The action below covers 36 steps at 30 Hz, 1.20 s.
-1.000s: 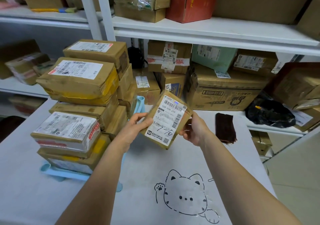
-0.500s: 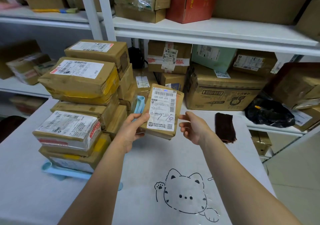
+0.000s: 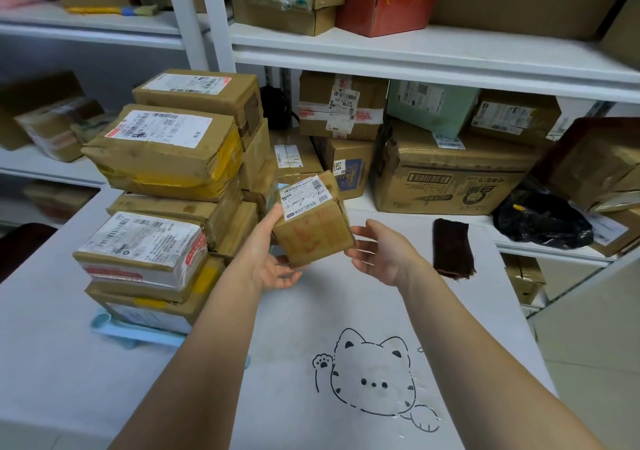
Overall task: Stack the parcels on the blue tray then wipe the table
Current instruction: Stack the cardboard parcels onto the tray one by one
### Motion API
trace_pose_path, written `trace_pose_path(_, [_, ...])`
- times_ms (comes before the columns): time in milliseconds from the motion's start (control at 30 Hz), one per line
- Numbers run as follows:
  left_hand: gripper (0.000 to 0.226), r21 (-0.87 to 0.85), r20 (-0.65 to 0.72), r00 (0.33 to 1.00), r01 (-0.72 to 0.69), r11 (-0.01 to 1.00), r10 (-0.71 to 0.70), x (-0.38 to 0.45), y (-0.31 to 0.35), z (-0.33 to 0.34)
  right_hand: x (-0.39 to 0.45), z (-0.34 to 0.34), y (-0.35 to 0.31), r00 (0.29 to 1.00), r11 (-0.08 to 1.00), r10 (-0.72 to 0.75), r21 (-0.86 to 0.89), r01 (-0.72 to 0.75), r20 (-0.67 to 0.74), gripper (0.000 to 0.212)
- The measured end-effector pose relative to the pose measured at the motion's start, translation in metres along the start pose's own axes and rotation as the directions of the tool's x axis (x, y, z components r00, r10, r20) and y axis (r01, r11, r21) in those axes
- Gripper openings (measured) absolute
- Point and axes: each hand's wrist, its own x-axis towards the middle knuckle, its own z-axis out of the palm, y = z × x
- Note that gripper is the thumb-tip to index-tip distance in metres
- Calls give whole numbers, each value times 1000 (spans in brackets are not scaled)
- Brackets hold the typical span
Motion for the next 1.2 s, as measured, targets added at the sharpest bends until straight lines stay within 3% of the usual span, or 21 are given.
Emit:
trace_pose_path(233, [77,-169,148,980,158,973,-134,-2,-4,0,2,2,0,1000,1000,12,23,-12,-10,31])
trace_pose_path(567, [81,-263,281,950,212,941,-135,1,-13,-5,3,4,3,999,999,35,25,-36,21,31])
trace_pose_path(933, [74,-307,362,926,226,924,-106,7,-28,-10,4,6,6,960,995,74,44,-89,269,104])
trace_pose_path(1067, [59,-335,342,937,195,922,-74,7,-30,-11,1,5,5,932,999,-15,41,0,363,74])
trace_pose_path(1200, [57,-357,309,948,186,915,-72,8,-27,-9,6,6,5,933,998,-47,48,32,356,63])
